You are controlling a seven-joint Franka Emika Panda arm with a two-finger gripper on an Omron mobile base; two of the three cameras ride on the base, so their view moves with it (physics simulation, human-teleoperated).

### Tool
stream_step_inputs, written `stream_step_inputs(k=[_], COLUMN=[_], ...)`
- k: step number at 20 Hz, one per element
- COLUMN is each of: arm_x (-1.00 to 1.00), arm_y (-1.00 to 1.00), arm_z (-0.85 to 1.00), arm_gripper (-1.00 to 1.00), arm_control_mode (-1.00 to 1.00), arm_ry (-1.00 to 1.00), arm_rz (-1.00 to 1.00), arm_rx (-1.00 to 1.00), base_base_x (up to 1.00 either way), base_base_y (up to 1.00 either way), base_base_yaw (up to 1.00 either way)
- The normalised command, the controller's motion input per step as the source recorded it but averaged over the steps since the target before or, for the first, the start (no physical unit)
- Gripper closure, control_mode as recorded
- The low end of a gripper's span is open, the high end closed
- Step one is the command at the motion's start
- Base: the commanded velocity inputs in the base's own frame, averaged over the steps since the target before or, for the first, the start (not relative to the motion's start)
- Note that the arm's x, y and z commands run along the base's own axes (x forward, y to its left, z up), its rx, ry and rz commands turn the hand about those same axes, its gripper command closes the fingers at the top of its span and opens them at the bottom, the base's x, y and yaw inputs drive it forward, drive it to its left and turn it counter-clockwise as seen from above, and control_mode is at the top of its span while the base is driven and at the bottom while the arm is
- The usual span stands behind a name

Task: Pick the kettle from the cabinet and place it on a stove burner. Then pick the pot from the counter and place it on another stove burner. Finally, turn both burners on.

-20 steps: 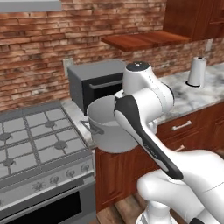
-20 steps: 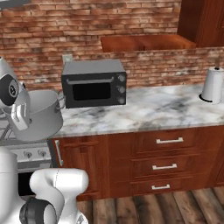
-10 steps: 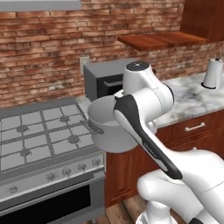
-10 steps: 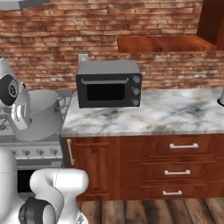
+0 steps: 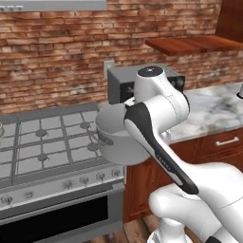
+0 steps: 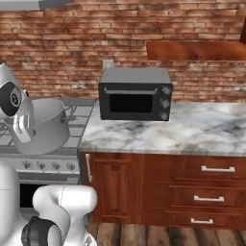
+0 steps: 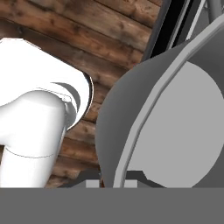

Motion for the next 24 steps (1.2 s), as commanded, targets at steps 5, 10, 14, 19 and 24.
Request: stream_step_inputs(k=[5, 10, 14, 19, 24], arm_x=[0.0, 0.0, 0.0, 0.0, 0.0], arm_y=[0.0, 0.0, 0.0, 0.0, 0.0], arm_z=[0.0, 0.0, 0.0, 0.0, 0.0], arm_gripper=[1.0, 1.0, 1.0, 1.0, 1.0], arm_control_mode=[1.0, 1.0, 1.0, 1.0, 1.0], arm_ry=[0.0, 0.0, 0.0, 0.0, 0.0], arm_rz=[0.0, 0.0, 0.0, 0.0, 0.0], arm_rx=[0.0, 0.0, 0.0, 0.0, 0.0], base_base_x=[0.51, 0.61, 0.41, 0.03, 0.27], base_base_y=[0.33, 0.19, 0.4, 0.46, 0.3], base_base_yaw=[0.24, 0.19, 0.23, 0.31, 0.25])
